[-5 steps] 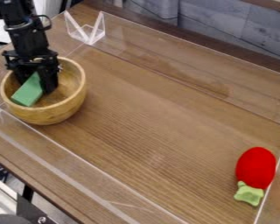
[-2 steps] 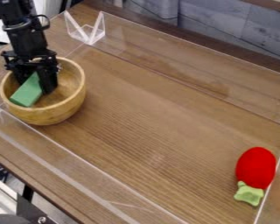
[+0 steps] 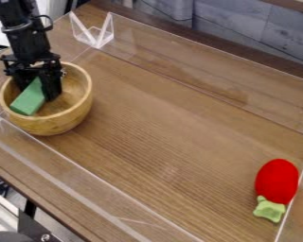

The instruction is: Remove the green stick from the brown bowl and put it on the table

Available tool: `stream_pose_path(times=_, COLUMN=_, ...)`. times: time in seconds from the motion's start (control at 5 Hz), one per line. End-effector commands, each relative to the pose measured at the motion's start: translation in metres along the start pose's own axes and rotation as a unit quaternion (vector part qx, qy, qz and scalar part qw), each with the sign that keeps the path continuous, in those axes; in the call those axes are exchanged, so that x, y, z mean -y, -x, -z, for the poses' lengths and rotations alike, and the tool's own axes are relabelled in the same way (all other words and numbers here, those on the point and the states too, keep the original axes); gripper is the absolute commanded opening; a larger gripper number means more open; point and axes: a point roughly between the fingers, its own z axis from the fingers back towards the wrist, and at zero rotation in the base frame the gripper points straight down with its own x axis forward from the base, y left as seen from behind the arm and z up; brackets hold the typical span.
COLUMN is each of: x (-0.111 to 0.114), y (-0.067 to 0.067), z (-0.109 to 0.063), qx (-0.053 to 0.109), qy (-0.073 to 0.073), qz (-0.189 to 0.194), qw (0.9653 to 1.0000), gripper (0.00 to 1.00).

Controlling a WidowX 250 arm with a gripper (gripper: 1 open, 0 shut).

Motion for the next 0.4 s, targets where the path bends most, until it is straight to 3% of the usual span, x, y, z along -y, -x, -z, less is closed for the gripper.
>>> stream_pose_path(times=0.0, x=-0.0064, y=-0.0046, z=-0.0310, qx=0.046, qy=-0.022, qz=-0.005, qw=0.9987, gripper=0.00)
stream_pose_path(times=0.2, x=-0.0062, y=-0.0040, z=-0.0335, qx=0.048, qy=-0.021, qz=-0.007, qw=0.9986, gripper=0.00)
